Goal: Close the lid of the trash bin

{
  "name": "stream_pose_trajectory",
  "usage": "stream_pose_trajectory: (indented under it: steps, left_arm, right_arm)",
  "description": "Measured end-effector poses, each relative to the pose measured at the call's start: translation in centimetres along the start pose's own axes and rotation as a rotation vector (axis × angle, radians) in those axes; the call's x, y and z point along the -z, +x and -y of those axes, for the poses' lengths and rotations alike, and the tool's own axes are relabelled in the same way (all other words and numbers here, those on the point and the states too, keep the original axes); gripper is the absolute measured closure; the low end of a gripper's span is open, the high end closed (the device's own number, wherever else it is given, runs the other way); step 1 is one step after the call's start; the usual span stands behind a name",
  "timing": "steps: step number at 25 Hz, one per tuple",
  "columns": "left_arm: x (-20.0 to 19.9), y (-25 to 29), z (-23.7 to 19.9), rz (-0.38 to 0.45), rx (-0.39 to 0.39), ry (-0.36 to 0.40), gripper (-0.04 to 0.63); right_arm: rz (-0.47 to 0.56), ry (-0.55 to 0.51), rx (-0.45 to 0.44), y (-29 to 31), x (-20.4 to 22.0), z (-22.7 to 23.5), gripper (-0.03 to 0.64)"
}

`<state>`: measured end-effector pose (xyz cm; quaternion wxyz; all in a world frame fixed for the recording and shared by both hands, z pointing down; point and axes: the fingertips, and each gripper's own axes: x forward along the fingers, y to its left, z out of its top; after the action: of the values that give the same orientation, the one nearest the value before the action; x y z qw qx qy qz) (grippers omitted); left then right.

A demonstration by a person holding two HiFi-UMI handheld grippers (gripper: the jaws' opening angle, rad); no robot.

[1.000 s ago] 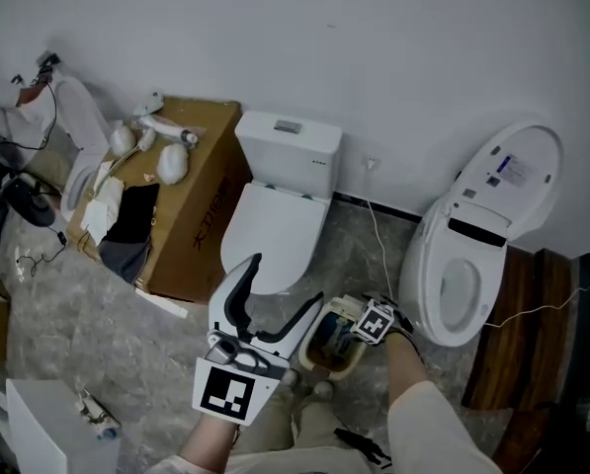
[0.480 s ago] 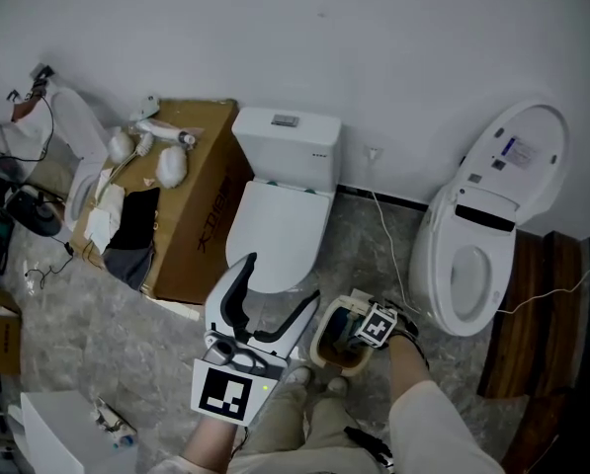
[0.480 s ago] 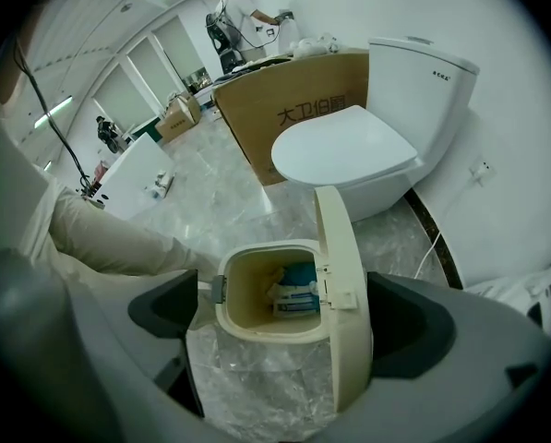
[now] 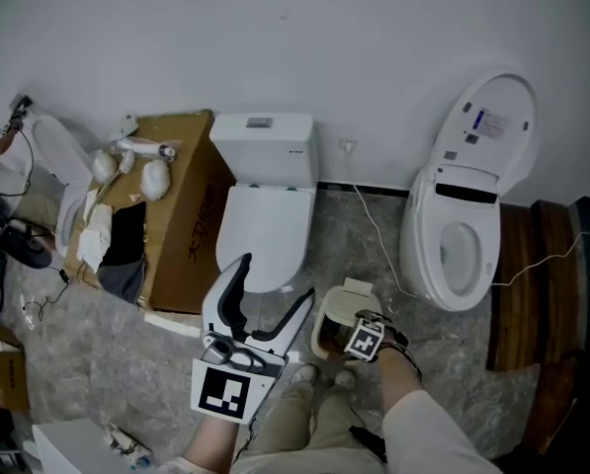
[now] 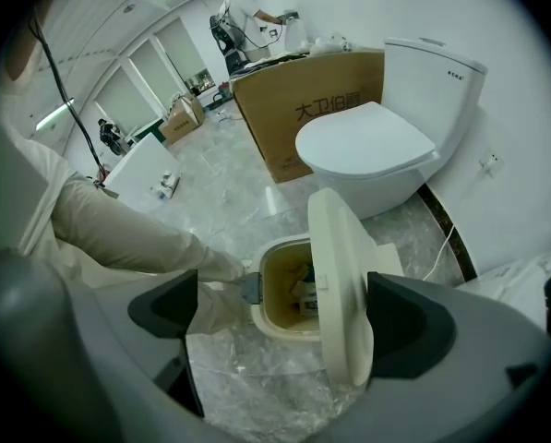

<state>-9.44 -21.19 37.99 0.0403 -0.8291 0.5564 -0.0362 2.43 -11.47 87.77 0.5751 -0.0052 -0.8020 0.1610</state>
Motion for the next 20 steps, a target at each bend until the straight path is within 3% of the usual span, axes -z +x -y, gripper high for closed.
stream_pose_trajectory:
  steps: [7,20]
  left_arm:
    - [0.2,-2.1,1.5,0.014,0.033,0.014,0.244]
    - [4.3,-3.1,3.8,0.037,0.064,0.055,0.244]
  right_arm:
    - [0.018,0.039,0.016,2.4,1.2,-4.0,0.054]
    - [0.015,0.023,-0.016,11.0,4.5,-8.3,0.055]
